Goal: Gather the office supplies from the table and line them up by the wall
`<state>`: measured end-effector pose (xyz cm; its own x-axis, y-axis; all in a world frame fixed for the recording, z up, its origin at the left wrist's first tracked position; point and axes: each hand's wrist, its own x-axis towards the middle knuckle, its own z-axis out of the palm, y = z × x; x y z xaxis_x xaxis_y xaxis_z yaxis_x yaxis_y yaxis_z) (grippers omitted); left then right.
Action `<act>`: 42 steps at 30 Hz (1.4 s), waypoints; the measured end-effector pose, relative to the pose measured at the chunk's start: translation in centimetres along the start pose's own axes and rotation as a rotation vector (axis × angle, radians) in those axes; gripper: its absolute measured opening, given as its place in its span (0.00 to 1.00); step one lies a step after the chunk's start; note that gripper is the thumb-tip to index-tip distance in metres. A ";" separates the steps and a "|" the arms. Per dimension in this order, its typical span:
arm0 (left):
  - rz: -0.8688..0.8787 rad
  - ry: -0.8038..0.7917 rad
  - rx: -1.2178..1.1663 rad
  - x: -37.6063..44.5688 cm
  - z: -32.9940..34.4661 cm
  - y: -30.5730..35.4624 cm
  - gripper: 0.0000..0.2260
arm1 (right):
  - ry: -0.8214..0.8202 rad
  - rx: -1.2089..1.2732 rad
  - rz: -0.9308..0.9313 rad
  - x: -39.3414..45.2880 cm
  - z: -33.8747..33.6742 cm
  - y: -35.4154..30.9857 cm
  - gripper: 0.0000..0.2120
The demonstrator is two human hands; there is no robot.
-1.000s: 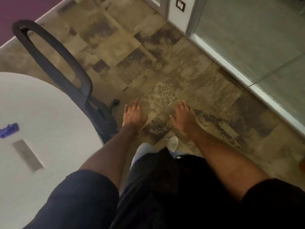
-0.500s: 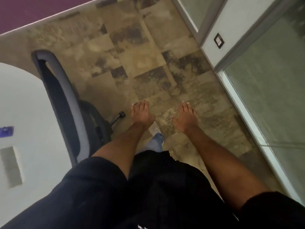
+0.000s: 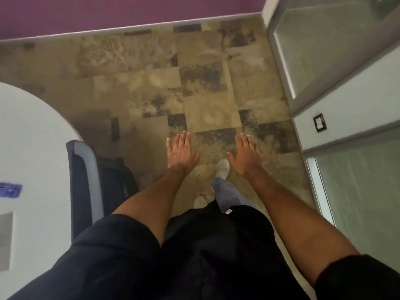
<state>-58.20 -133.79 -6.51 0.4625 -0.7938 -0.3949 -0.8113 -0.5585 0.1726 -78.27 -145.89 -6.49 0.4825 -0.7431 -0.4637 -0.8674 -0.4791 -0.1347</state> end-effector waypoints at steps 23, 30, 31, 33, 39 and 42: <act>-0.703 0.317 -0.192 18.8 -11.9 -16.7 0.35 | -0.001 -0.346 -0.736 37.1 -15.6 -23.3 0.37; -0.885 0.306 -0.231 21.9 -14.5 -26.2 0.34 | 0.019 -0.378 -0.901 42.1 -17.3 -37.3 0.37; -0.907 0.306 -0.253 22.4 -14.9 -27.7 0.34 | 0.021 -0.381 -0.920 42.8 -17.5 -39.2 0.37; -0.940 0.310 -0.272 23.3 -16.1 -30.6 0.34 | 0.024 -0.408 -0.951 43.9 -17.9 -43.1 0.37; -1.029 0.338 -0.309 24.2 -19.1 -39.9 0.34 | 0.015 -0.444 -1.011 47.7 -18.0 -55.4 0.38; -1.096 0.336 -0.350 23.4 -19.6 -43.2 0.33 | -0.013 -0.459 -1.087 47.8 -17.3 -61.2 0.38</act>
<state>-5.37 -132.94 -5.55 0.9593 0.1516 -0.2383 0.1902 -0.9705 0.1481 0.01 -160.13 -5.24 0.9370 0.1626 -0.3091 0.1249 -0.9825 -0.1381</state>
